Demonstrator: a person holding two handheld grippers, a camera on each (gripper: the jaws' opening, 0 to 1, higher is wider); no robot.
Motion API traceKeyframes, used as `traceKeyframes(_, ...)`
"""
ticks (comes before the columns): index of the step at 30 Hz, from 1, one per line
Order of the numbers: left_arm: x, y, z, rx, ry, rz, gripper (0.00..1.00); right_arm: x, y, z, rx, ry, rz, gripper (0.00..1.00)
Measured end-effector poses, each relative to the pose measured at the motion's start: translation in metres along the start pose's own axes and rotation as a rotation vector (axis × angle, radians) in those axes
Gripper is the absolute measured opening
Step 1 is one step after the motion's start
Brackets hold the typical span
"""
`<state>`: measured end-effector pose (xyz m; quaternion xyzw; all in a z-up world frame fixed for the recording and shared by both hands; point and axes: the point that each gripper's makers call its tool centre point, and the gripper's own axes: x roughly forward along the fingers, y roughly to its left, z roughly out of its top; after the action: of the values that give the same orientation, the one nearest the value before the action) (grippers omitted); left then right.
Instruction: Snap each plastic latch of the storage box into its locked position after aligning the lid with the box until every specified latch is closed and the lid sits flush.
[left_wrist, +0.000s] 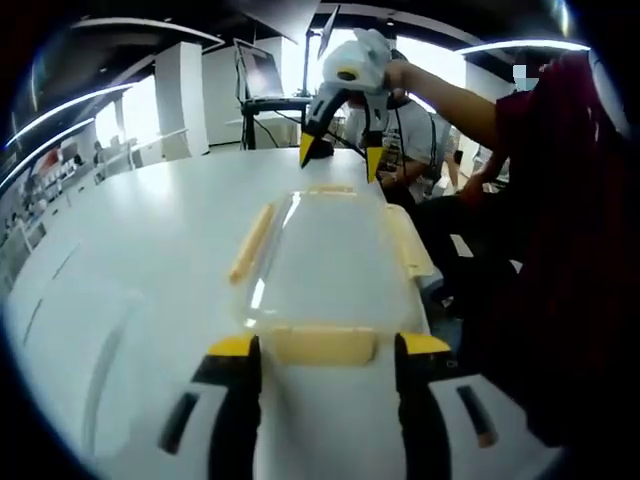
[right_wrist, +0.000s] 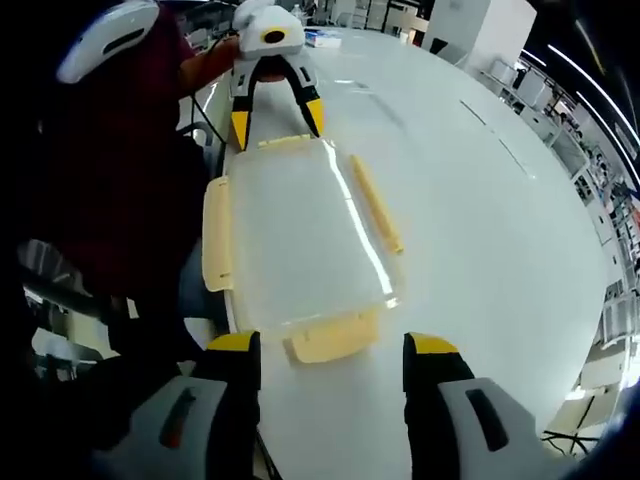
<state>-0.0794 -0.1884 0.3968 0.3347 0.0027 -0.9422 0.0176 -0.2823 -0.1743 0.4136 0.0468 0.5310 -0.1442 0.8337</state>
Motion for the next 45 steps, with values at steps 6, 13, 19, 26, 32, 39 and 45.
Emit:
traceKeyframes(6, -0.001, -0.001, 0.002, 0.005, 0.002, 0.005, 0.53, 0.002, -0.001, 0.000, -0.004, 0.008, 0.005, 0.57)
traceKeyframes(13, 0.000, -0.004, 0.004, 0.029, 0.006, -0.001, 0.52, 0.007, -0.005, 0.000, -0.041, 0.026, 0.008, 0.56)
traceKeyframes(19, -0.002, -0.005, 0.003, 0.028, 0.010, -0.002, 0.52, 0.012, 0.000, -0.003, -0.138, 0.065, 0.055, 0.53)
traceKeyframes(26, 0.000, -0.007, 0.003, 0.027, 0.014, -0.002, 0.52, 0.016, 0.000, -0.006, -0.168, 0.080, 0.082, 0.50)
traceKeyframes(32, 0.000, -0.007, 0.003, 0.027, 0.017, -0.003, 0.52, 0.018, 0.000, -0.011, -0.189, 0.112, 0.104, 0.47)
traceKeyframes(39, 0.002, -0.005, 0.003, 0.031, 0.024, -0.006, 0.52, 0.022, 0.000, -0.010, -0.205, 0.128, 0.117, 0.46)
traceKeyframes(45, 0.002, -0.008, 0.003, 0.032, 0.026, -0.011, 0.52, 0.026, 0.001, -0.011, -0.232, 0.160, 0.120, 0.44)
